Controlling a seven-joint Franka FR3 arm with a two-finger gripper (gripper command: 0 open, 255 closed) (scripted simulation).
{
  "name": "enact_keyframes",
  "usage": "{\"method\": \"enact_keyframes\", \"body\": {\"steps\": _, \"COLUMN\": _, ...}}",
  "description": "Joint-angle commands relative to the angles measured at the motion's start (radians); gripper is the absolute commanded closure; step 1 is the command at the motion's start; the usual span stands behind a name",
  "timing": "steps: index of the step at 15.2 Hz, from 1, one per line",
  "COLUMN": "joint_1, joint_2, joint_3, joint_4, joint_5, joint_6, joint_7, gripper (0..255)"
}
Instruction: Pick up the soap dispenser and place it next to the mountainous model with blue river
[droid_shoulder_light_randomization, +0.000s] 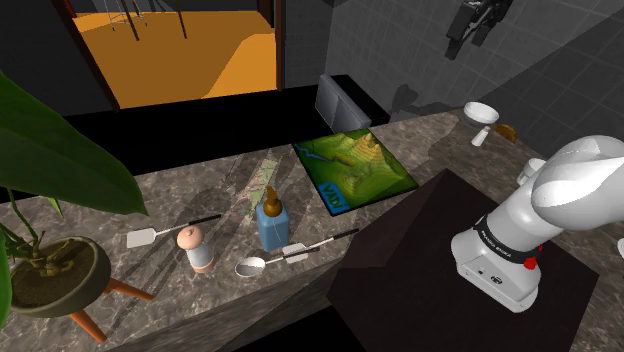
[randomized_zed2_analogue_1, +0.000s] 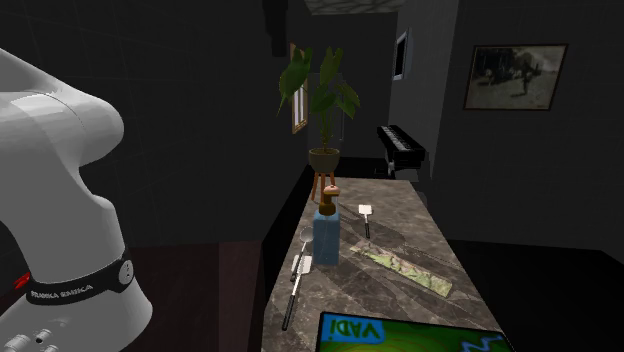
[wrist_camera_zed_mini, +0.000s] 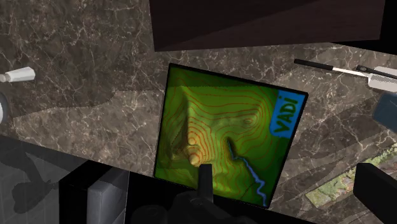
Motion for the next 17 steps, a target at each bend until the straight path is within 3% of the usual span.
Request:
{"method": "enact_keyframes", "body": {"steps": 1, "joint_1": 0.0, "joint_2": 0.0, "joint_3": 0.0, "joint_4": 0.0, "joint_5": 0.0, "joint_6": 0.0, "joint_7": 0.0, "gripper": 0}}
{"method": "enact_keyframes", "body": {"steps": 9, "joint_1": 0.047, "joint_2": 0.091, "joint_3": 0.113, "joint_4": -0.114, "joint_5": 0.089, "joint_6": 0.194, "joint_7": 0.144, "gripper": 0}}
{"method": "enact_keyframes", "body": {"steps": 17, "joint_1": 0.083, "joint_2": 0.269, "joint_3": 0.237, "joint_4": -0.15, "joint_5": 0.15, "joint_6": 0.405, "joint_7": 0.287, "gripper": 0}}
